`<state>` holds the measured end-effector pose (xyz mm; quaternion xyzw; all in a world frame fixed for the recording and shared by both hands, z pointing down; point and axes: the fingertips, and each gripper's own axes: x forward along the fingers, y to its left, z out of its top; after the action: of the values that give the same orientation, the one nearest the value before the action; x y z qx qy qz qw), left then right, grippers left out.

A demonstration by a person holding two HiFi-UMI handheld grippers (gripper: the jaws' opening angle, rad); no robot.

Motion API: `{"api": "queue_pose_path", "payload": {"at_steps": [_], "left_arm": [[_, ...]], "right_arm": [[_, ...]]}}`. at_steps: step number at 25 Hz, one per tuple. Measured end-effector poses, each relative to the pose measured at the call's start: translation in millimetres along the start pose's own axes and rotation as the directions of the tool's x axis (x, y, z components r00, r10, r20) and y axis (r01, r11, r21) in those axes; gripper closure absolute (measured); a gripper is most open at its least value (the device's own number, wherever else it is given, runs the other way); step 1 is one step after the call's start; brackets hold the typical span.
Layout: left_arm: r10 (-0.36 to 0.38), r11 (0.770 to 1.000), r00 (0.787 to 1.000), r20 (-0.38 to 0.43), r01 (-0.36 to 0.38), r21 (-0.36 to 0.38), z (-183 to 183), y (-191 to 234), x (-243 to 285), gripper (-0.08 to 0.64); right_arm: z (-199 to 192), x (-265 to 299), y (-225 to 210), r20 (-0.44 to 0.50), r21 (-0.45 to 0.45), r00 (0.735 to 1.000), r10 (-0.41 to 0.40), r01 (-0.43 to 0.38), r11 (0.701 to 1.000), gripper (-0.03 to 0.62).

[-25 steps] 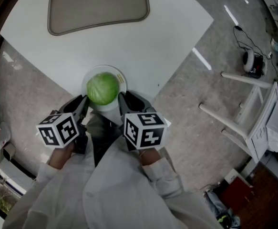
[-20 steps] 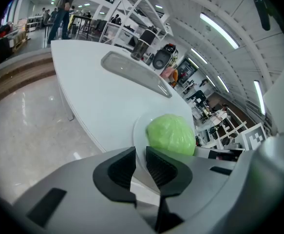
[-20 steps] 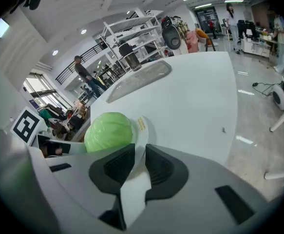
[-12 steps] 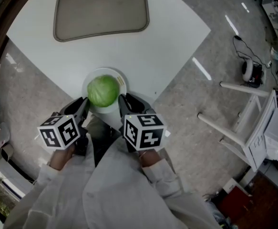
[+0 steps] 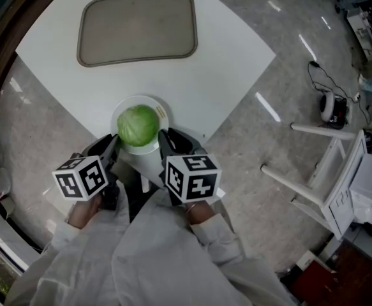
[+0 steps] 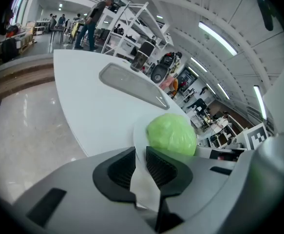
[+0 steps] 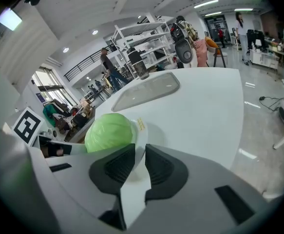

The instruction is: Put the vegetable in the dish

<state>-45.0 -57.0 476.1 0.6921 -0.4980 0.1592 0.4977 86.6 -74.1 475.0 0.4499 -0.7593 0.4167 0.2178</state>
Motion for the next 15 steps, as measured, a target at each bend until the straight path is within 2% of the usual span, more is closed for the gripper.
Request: {"api": "queue_pose_path", "payload": {"at_steps": [9,15], "left_arm": [[-0.03,0.999,0.999,0.018,0.03,0.03,38,10,1,0.489],[-0.053,0.997,0.999,0.003,0.053,0.062,76,37,-1,0.489]], "right_arm": [[31,17,13,0.04,0.012,0.999,-0.001,0.001,1.0,0.517],[56,44,38,0.079,0.03,0.997,-0.007,0.005,1.0,0.518]]}}
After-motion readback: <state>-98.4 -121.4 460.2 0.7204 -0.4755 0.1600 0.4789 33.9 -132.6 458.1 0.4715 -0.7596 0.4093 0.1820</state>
